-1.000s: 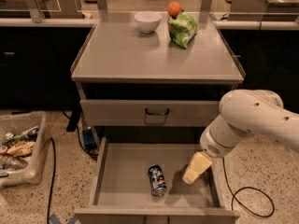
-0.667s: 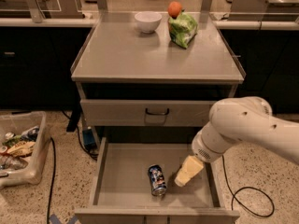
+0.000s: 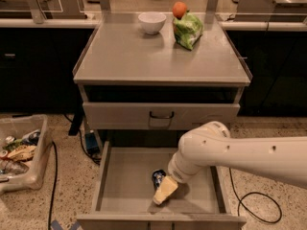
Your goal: Pick pepsi can from middle drawer and place on counter
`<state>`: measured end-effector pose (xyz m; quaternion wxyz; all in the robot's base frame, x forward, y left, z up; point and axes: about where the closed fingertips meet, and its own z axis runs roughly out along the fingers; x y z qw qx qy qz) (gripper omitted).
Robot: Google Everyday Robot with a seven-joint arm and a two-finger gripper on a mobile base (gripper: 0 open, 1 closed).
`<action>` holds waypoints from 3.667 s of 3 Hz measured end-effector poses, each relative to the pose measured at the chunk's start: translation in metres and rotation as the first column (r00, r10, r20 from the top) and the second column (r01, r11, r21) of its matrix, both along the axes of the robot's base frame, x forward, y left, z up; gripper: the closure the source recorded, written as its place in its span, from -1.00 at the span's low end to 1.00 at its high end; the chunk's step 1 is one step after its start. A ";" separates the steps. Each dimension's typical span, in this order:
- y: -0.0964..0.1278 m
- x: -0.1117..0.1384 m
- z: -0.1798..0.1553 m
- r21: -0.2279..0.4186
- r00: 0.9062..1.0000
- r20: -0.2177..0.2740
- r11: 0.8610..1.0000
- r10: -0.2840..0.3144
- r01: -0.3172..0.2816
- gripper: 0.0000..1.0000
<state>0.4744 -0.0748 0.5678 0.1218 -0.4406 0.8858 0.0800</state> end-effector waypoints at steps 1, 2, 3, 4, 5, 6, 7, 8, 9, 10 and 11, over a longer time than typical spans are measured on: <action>0.027 -0.013 -0.051 -0.028 0.997 -0.074 1.000 -0.004 0.002 -1.00; 0.027 -0.013 -0.051 -0.028 0.997 -0.074 1.000 -0.004 0.002 -1.00; 0.029 -0.006 -0.052 0.008 0.997 -0.042 0.998 -0.066 0.066 -1.00; 0.046 0.015 -0.063 0.051 0.993 0.012 0.992 -0.118 0.117 -1.00; 0.076 0.046 -0.081 0.074 0.983 0.021 0.981 -0.180 0.178 -1.00; 0.081 0.045 -0.082 0.080 0.973 -0.001 0.970 -0.231 0.231 -1.00; 0.080 0.044 -0.083 0.080 0.973 -0.001 0.970 -0.231 0.230 -1.00; 0.067 0.055 -0.099 0.101 0.961 -0.012 0.956 -0.277 0.277 -1.00; 0.072 0.064 -0.125 0.113 0.959 -0.035 0.953 -0.280 0.282 -1.00; 0.077 0.051 -0.164 0.107 0.958 -0.094 0.954 -0.269 0.279 -1.00; 0.077 0.051 -0.164 0.107 0.958 -0.094 0.954 -0.270 0.279 -1.00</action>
Offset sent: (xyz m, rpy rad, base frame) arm -0.0111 0.0205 -0.0436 -0.0245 0.0596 0.0045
